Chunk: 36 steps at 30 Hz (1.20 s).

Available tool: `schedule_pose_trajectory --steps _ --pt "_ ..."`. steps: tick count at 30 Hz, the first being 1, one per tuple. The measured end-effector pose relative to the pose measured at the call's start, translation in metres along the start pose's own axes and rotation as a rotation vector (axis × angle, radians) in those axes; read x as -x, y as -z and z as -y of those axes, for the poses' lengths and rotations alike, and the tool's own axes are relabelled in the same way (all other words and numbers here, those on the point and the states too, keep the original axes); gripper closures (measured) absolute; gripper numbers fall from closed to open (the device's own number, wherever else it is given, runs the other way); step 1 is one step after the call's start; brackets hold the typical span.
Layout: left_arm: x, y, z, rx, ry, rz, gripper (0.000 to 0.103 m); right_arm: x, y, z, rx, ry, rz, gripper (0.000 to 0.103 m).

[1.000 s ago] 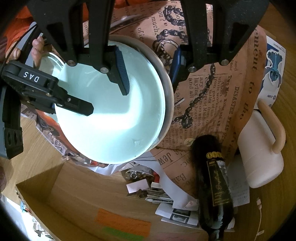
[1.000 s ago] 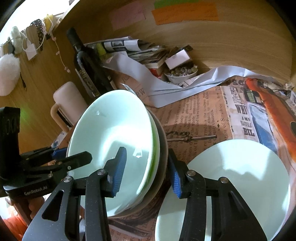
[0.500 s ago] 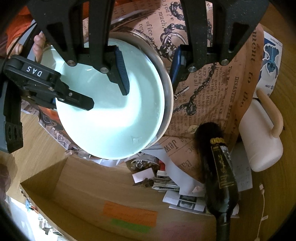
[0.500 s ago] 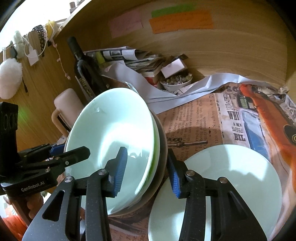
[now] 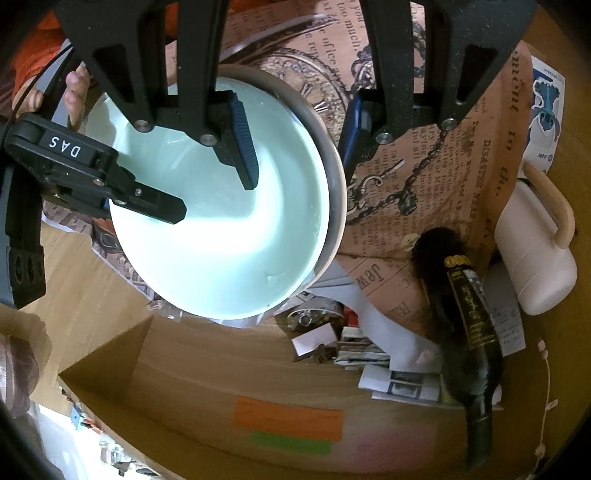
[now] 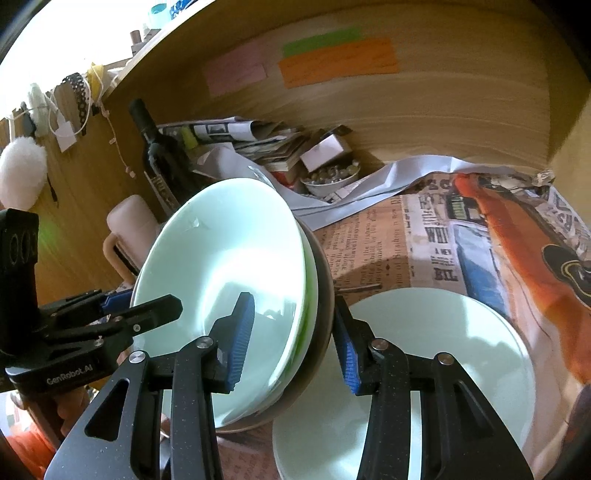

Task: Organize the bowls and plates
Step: 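Lift the nested bowls with both tools and carry them over the plate stack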

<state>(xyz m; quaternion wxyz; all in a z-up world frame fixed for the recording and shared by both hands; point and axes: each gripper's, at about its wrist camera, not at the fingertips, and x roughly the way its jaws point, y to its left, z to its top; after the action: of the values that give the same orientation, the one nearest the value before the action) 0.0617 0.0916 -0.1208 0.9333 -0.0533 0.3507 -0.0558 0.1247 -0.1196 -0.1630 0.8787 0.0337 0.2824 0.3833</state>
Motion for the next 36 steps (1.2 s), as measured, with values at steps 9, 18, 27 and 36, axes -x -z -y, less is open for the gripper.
schedule_pose_trajectory --steps 9,18,27,36 --pt "0.000 -0.003 0.020 -0.037 0.025 0.003 0.060 0.022 0.004 0.013 -0.019 0.025 0.038 0.064" --pt "-0.003 -0.006 0.037 -0.063 0.045 0.004 0.060 0.035 0.008 0.025 -0.039 0.047 0.052 0.064" --pt "-0.005 -0.007 0.049 -0.085 0.067 -0.001 0.060 0.046 0.012 0.037 -0.057 0.074 0.062 0.064" --pt "-0.010 -0.006 0.060 -0.100 0.093 -0.011 0.060 0.054 0.019 0.049 -0.090 0.089 0.057 0.064"
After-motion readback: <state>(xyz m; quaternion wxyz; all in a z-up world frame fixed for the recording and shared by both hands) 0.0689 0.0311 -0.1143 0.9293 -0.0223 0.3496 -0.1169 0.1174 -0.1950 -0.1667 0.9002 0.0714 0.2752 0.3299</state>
